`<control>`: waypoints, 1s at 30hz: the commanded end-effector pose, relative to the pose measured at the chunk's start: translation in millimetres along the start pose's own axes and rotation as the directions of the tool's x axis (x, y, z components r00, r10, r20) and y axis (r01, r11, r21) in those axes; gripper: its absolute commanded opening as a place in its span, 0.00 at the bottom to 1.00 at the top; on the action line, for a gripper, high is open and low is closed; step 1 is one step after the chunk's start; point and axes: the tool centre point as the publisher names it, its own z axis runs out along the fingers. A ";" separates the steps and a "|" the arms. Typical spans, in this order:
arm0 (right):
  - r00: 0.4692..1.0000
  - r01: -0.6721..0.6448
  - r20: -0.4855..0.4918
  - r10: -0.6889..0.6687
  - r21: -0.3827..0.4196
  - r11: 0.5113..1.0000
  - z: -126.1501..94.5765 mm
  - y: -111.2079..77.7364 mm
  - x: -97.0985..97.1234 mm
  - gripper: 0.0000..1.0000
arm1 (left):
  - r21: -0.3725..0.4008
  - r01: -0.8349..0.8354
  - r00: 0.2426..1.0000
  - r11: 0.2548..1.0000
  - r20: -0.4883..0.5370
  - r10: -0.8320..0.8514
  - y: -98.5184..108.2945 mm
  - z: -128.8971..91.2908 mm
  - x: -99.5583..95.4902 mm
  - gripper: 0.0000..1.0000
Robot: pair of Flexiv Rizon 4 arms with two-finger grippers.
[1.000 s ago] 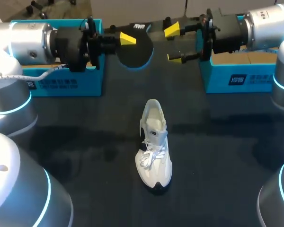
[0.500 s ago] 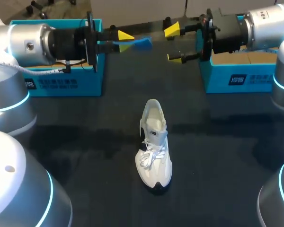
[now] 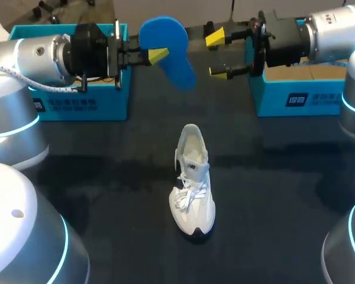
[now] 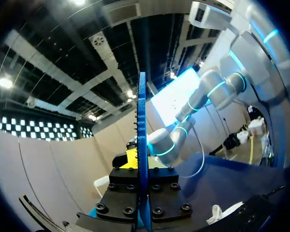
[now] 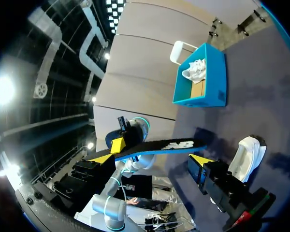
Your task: Take the shoe out of the shoebox, open the shoe tongue, remove and reinsert the insole, then place the shoe into the shoebox
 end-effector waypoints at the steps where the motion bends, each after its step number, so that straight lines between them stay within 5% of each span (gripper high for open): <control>1: 1.000 0.000 0.001 0.000 -0.001 1.000 1.2 0.2 -0.5 1.00 | -0.120 0.454 0.891 0.883 0.078 -0.447 -4.8 -1.3 1.9 0.00; 11: 1.000 0.000 0.001 0.000 -0.001 1.000 1.2 0.2 -0.5 1.00 | -0.066 0.883 0.470 0.466 0.148 -0.870 -14.2 -7.8 -0.1 0.00; 19: 1.000 0.000 0.001 0.000 -0.001 1.000 1.2 0.2 -0.5 1.00 | 0.047 0.999 -0.016 -0.011 0.108 -0.994 -10.1 -11.5 -4.7 0.00; 30: 1.000 0.000 0.001 0.000 -0.001 1.000 1.2 0.2 -0.5 1.00 | 0.047 0.999 -0.016 -0.011 0.108 -0.994 -10.1 -11.5 -4.7 0.00</control>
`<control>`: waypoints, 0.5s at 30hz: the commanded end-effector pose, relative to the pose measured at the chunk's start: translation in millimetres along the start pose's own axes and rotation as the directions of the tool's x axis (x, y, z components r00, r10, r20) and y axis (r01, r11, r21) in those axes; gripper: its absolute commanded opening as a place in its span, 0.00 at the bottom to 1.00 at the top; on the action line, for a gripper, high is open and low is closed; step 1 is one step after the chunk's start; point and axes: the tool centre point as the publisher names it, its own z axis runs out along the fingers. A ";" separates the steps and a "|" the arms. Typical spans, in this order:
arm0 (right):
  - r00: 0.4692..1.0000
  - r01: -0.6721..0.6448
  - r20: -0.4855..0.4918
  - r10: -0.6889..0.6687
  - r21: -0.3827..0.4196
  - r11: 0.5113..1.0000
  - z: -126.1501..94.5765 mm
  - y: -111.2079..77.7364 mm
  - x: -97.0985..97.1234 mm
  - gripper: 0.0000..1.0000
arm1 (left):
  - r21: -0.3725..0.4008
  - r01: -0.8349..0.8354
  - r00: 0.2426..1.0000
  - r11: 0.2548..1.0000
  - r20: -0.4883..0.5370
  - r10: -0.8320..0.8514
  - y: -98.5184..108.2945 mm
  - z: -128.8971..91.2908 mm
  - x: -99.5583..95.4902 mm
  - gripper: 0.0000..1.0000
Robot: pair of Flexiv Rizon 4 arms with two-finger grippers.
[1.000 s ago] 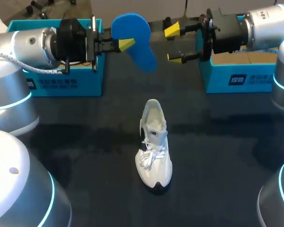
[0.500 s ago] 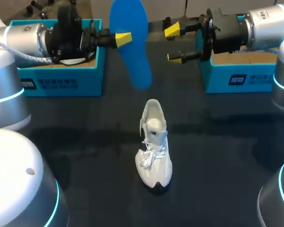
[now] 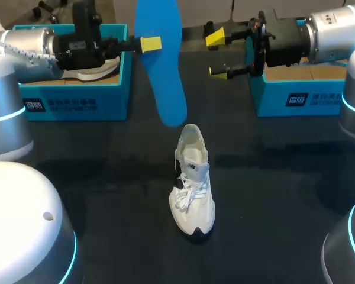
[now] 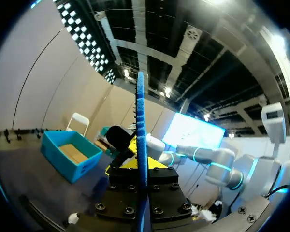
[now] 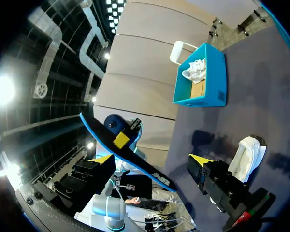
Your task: Take the shoe out of the shoebox, open the shoe tongue, remove and reinsert the insole, then place the shoe into the shoebox
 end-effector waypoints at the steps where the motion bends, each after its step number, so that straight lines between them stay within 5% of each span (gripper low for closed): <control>1: 1.000 -0.001 0.001 0.001 -0.001 1.000 1.4 0.2 -0.3 1.00 | 0.004 0.564 0.826 0.826 0.007 -0.564 -0.6 0.4 -0.1 0.00; 9: 1.000 -0.001 0.001 0.001 -0.001 1.000 1.4 0.2 -0.3 1.00 | 0.004 0.564 0.826 0.826 0.007 -0.564 -0.6 0.4 -0.1 0.00; 15: 1.000 -0.001 0.001 0.001 -0.001 1.000 1.4 0.2 -0.3 1.00 | -0.009 0.668 0.744 0.744 -0.010 -0.668 8.2 -2.2 -13.3 0.00</control>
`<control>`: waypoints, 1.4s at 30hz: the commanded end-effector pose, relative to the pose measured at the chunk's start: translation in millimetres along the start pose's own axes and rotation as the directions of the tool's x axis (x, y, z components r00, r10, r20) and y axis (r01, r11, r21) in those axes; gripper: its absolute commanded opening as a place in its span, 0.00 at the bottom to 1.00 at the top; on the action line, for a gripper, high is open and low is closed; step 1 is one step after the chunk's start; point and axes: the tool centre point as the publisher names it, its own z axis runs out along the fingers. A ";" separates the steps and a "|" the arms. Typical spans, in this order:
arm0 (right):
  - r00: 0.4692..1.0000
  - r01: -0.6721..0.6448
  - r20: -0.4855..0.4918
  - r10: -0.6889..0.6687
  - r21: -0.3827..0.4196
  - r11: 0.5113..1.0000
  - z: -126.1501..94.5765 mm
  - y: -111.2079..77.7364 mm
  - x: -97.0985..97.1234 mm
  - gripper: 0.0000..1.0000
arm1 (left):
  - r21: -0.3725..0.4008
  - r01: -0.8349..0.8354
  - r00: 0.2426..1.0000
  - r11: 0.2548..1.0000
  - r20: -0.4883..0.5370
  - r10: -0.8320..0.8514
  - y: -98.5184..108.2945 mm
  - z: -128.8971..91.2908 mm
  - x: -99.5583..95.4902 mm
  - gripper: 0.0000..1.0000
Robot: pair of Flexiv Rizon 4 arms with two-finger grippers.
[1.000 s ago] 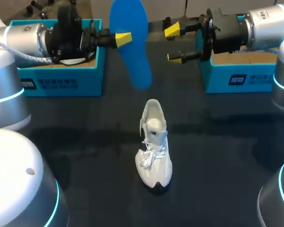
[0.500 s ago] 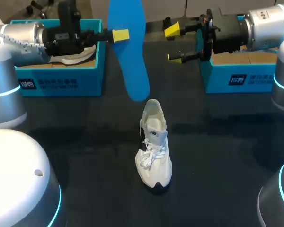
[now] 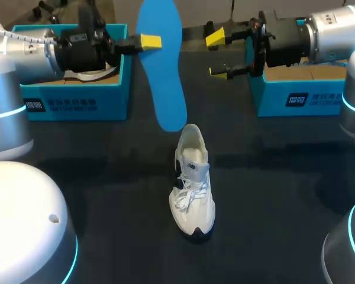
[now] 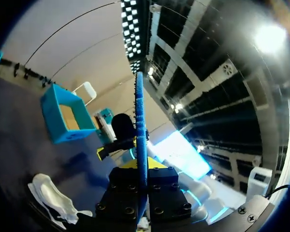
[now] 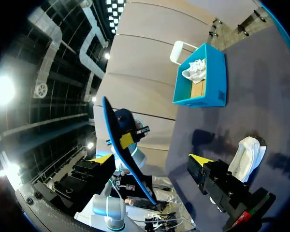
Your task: Take the shoe out of the shoebox, open the shoe tongue, remove and reinsert the insole, then place the shoe into the shoebox
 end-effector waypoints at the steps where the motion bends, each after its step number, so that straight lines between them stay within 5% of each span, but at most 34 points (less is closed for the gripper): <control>1: 1.000 -0.001 0.002 0.001 -0.001 1.000 1.6 0.2 -0.2 1.00 | -0.020 0.231 0.973 0.973 -0.022 -0.231 0.9 -1.1 -12.9 0.00; 17: 0.966 0.047 0.257 -0.030 -0.057 0.997 -5.5 -9.0 31.1 1.00 | -0.061 0.273 0.958 0.960 -0.068 -0.277 3.1 1.0 -47.2 0.00; 42: 0.781 0.069 0.624 -0.031 -0.038 0.997 8.1 -11.9 83.5 1.00 | -0.075 0.447 0.894 0.891 0.014 -0.448 -5.7 24.7 -74.9 0.00</control>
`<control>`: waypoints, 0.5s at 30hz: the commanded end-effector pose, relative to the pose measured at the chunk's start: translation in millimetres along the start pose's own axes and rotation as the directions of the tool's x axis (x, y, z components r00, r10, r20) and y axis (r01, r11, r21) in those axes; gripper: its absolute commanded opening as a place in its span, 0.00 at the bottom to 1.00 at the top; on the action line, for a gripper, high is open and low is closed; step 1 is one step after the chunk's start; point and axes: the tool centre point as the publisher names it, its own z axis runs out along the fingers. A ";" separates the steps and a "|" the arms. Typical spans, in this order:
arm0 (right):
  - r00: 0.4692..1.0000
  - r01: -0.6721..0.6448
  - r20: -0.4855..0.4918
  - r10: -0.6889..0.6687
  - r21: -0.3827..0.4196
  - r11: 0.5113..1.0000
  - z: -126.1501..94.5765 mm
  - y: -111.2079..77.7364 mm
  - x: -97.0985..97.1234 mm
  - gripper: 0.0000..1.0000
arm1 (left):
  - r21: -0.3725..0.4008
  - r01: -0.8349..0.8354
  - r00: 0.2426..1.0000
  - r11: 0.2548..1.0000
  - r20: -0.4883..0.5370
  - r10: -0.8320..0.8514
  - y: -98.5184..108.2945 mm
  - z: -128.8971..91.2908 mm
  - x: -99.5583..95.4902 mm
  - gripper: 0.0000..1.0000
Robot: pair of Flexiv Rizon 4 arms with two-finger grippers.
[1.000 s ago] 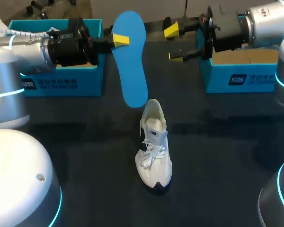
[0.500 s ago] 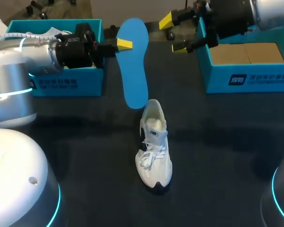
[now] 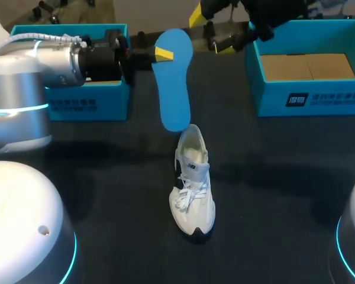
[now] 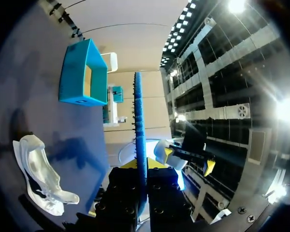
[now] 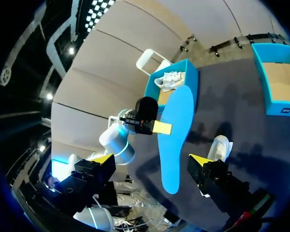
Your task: Take the shoe out of the shoebox, open the shoe tongue, remove and reinsert the insole, then place the shoe into the shoebox
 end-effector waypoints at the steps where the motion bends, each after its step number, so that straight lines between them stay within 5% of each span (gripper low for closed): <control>1: 0.984 0.000 0.178 -0.001 0.004 1.000 -1.6 3.0 8.4 1.00 | 0.001 0.017 1.000 1.000 0.001 -0.017 -4.2 6.9 -4.1 0.00; 15: 0.922 0.001 0.387 -0.018 0.042 0.999 2.5 7.9 25.4 1.00 | 0.003 0.052 0.999 0.999 0.003 -0.052 -14.3 19.4 -10.3 0.00</control>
